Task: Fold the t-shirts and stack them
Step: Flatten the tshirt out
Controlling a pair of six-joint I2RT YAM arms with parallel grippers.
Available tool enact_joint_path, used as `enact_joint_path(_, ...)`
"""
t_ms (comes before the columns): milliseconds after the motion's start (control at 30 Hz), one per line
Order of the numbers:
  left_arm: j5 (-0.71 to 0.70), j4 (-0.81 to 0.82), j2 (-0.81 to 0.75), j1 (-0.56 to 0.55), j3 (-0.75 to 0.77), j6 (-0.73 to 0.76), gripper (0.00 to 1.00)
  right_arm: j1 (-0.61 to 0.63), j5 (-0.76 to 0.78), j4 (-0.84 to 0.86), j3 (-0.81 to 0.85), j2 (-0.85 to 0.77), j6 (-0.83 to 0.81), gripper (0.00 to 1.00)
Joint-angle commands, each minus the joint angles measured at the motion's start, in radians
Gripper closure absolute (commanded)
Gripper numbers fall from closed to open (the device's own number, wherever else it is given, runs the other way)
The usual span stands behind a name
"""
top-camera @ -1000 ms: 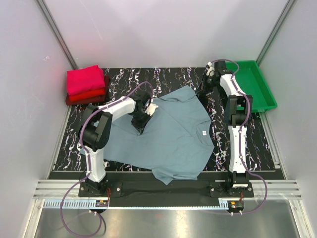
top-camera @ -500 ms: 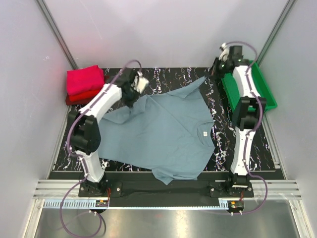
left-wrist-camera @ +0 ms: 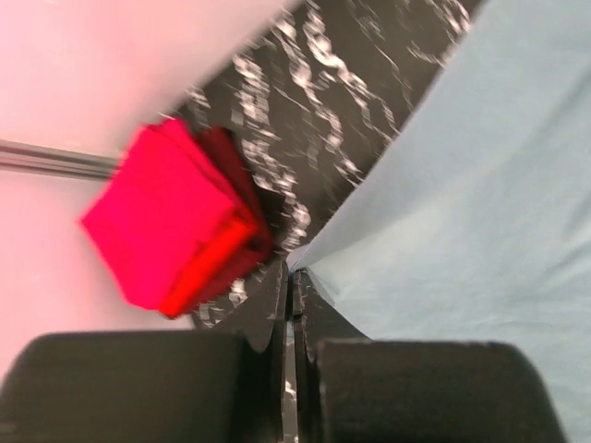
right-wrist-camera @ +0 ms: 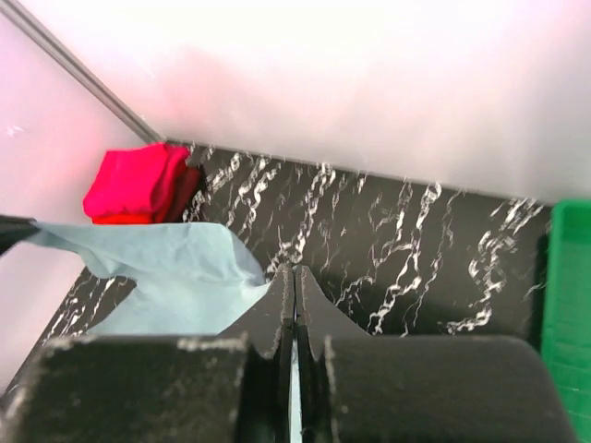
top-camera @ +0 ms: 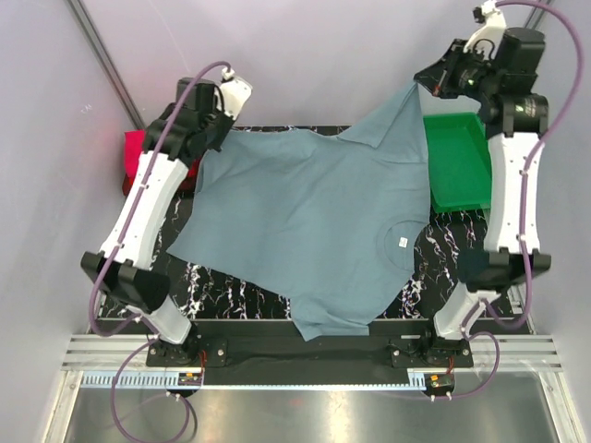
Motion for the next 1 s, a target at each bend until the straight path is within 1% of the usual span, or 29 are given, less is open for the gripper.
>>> enact_joint_path(0,-0.081,0.033,-0.114,0.001,0.089,0.042,1.0,0.002,0.049,0.008,-0.022,-0.15,-0.018,1.0)
enact_joint_path(33,-0.105,0.049,-0.149,0.001,0.094,0.048,1.0,0.001,0.062,0.003,-0.024,-0.202,-0.025,1.0)
enact_joint_path(167,-0.159,0.09,-0.252,0.001,0.083,0.1,1.0,-0.019,0.122,-0.034,-0.039,-0.322,-0.049,1.0)
enact_joint_path(200,-0.166,0.098,-0.272,0.001,0.077,0.104,1.0,-0.021,0.146,-0.04,-0.05,-0.345,-0.048,1.0)
enact_joint_path(233,-0.188,0.112,-0.311,0.001,0.072,0.107,1.0,-0.019,0.159,-0.041,-0.068,-0.405,-0.048,1.0)
enact_joint_path(300,-0.197,0.124,-0.348,0.001,0.06,0.096,1.0,-0.021,0.197,-0.028,-0.131,-0.468,-0.026,1.0)
enact_joint_path(333,-0.2,0.135,-0.38,0.001,0.063,0.085,1.0,-0.021,0.208,-0.02,-0.148,-0.526,-0.022,1.0)
enact_joint_path(367,-0.199,0.138,-0.394,0.001,0.075,0.084,1.0,-0.022,0.22,-0.008,-0.15,-0.548,-0.023,1.0)
enact_joint_path(433,-0.202,0.156,-0.423,0.001,0.098,0.09,1.0,-0.025,0.254,-0.015,-0.108,-0.581,-0.038,1.0)
enact_joint_path(467,-0.205,0.165,-0.433,0.001,0.124,0.099,1.0,-0.028,0.269,-0.027,-0.079,-0.586,-0.072,1.0)
enact_joint_path(533,-0.211,0.19,-0.447,0.001,0.153,0.113,1.0,-0.03,0.336,-0.041,0.023,-0.588,-0.107,1.0)
enact_joint_path(567,-0.206,0.194,-0.451,0.001,0.182,0.127,1.0,-0.03,0.358,-0.043,0.083,-0.588,-0.15,1.0)
enact_joint_path(633,-0.2,0.199,-0.459,0.001,0.205,0.133,1.0,-0.03,0.422,-0.031,0.129,-0.589,-0.192,1.0)
enact_joint_path(700,-0.2,0.201,-0.465,0.001,0.222,0.142,1.0,-0.032,0.479,-0.008,0.185,-0.591,-0.232,1.0)
enact_joint_path(833,-0.194,0.233,-0.49,0.001,0.222,0.147,1.0,-0.038,0.544,0.054,0.257,-0.586,-0.301,1.0)
enact_joint_path(867,-0.197,0.24,-0.487,0.001,0.229,0.148,1.0,-0.038,0.559,0.101,0.284,-0.582,-0.334,1.0)
enact_joint_path(967,-0.2,0.267,-0.467,0.001,0.271,0.16,1.0,-0.036,0.64,0.158,0.365,-0.533,-0.423,1.0)
